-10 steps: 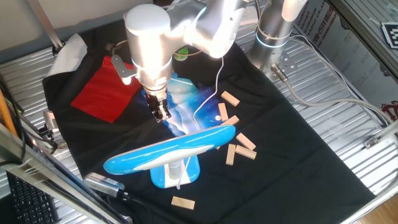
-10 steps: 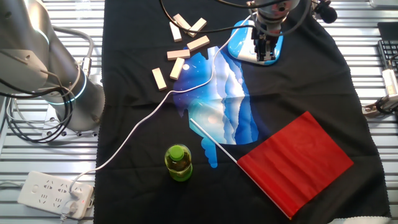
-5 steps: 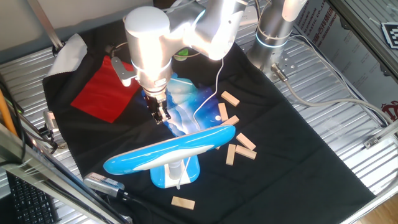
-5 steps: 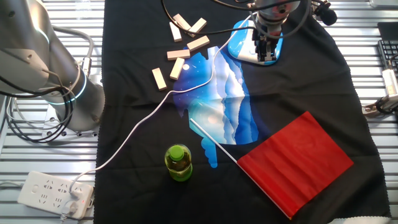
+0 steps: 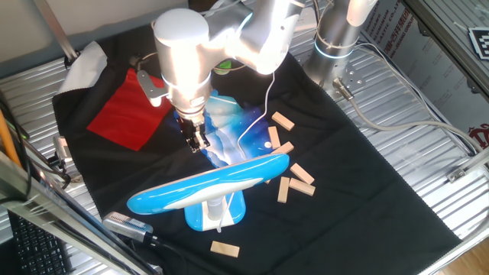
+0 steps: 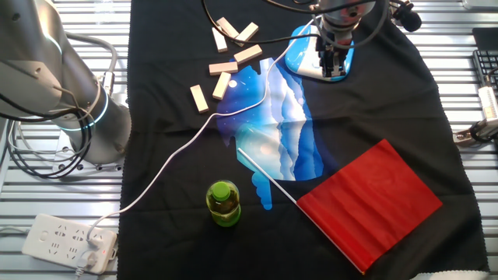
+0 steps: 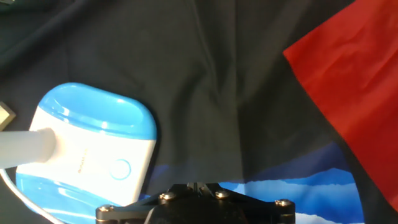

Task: Turn off the desk lamp by pressing the button

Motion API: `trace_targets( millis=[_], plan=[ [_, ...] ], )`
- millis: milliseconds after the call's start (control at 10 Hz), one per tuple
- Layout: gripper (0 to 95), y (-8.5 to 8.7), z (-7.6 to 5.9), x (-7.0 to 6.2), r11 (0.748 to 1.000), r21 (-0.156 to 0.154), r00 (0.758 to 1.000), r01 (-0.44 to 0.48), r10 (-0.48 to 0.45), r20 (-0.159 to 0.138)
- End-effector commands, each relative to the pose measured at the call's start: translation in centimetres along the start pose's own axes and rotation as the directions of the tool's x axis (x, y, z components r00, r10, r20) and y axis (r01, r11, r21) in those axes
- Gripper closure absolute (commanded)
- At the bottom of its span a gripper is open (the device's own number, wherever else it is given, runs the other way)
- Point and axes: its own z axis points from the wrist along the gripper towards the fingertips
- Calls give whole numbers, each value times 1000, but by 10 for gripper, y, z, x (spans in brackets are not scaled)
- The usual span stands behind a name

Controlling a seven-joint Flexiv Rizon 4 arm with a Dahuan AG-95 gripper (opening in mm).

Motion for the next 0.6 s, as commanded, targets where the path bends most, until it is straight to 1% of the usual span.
trace_targets(
  millis=[100,300,400,500,600],
  plan=[
    [950,0,0,0,1000,-1,1000,2,-2,-3],
    [950,0,0,0,1000,-3,1000,5,-5,-2],
    [950,0,0,0,1000,7,1000,22,-22,-2],
    [950,0,0,0,999,8,999,44,-44,-1],
    [950,0,0,0,996,6,996,87,-87,-11]
  ],
)
